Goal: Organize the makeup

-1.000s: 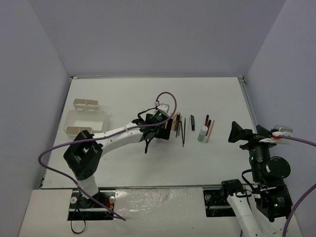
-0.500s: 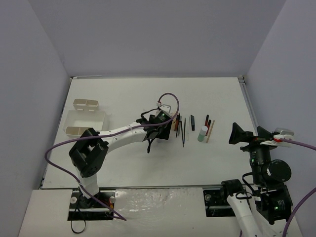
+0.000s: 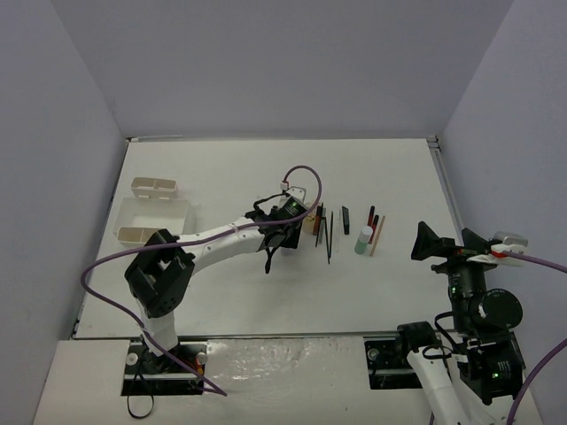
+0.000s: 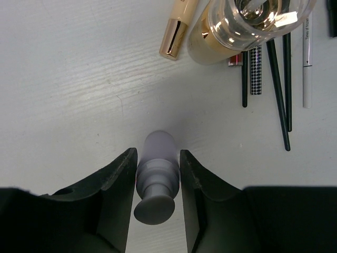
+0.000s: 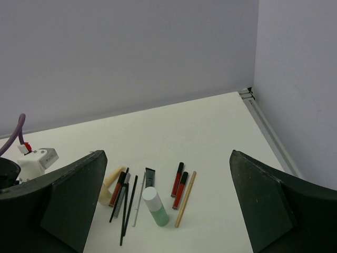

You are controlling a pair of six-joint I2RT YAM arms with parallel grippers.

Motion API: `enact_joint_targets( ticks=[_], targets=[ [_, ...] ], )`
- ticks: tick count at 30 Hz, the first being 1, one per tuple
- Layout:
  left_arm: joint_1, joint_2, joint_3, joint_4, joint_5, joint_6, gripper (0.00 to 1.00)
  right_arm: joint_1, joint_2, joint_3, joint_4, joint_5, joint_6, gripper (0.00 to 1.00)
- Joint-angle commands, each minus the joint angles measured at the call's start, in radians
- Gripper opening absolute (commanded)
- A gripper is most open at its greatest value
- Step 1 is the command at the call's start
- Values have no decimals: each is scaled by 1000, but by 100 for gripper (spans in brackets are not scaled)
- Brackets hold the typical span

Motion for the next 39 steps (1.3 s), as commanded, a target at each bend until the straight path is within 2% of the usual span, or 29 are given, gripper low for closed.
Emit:
enact_joint_targets(
  ticks=[1, 5, 12, 16, 22, 29, 35, 39],
  targets=[
    [-4, -25, 56, -10, -20, -13, 20, 9, 3, 2, 66, 21, -6, 100],
    [-4, -49, 69, -28, -21, -11, 0, 9, 0, 2, 65, 22, -5, 100],
    [6, -151, 161, -173, -75, 50, 0, 11, -2, 7, 63, 22, -5, 100],
    [59, -226, 205, -255, -106, 97, 0, 11, -3, 10, 63, 14, -4, 100],
    [309, -346, 209, -332, -79, 165, 0, 12, -7, 9, 63, 1, -2, 100],
    [617, -379, 278, -367, 6, 253, 0, 29, -26, -6, 63, 1, 0, 100],
    [767, -337, 264, -330, 121, 291, 0, 54, -69, -20, 60, 36, -10, 100],
    [830, -300, 230, -299, 139, 316, 0, 82, -87, -22, 54, 67, -17, 100]
  ],
)
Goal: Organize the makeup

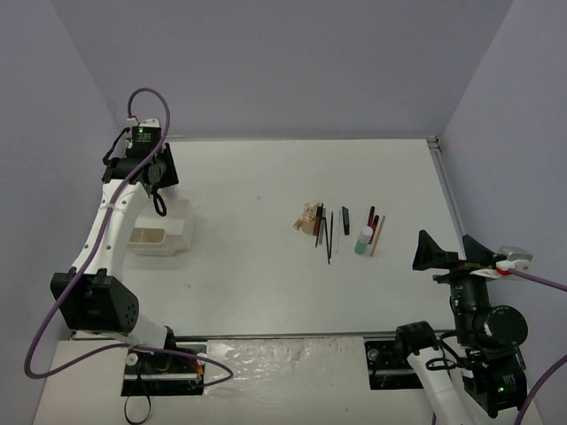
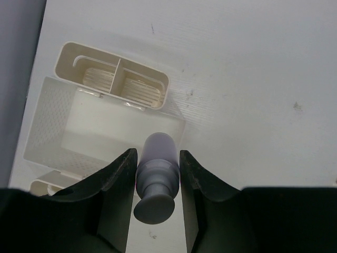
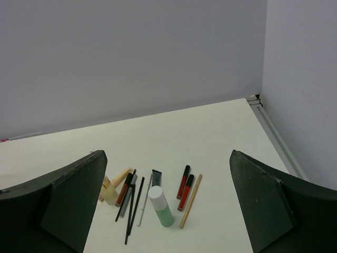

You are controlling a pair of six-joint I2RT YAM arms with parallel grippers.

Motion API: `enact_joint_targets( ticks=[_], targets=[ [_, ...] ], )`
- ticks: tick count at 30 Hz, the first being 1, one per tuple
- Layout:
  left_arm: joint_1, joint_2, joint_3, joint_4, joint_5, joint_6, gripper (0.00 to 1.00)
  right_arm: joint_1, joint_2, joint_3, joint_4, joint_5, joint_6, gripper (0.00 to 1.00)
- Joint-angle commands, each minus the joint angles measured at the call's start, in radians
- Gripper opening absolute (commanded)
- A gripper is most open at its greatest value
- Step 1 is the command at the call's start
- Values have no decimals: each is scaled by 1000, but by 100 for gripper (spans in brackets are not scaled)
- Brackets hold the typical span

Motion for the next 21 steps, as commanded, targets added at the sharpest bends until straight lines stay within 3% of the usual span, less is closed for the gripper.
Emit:
enact_joint_targets(
  ticks=[1, 21],
  targets=[
    [51, 29, -4, 77, 59, 56, 0, 30, -7, 0, 61, 51, -13, 100],
    [73, 98, -274, 322, 74, 69, 0, 38, -24, -13, 56, 61, -14, 100]
  ],
)
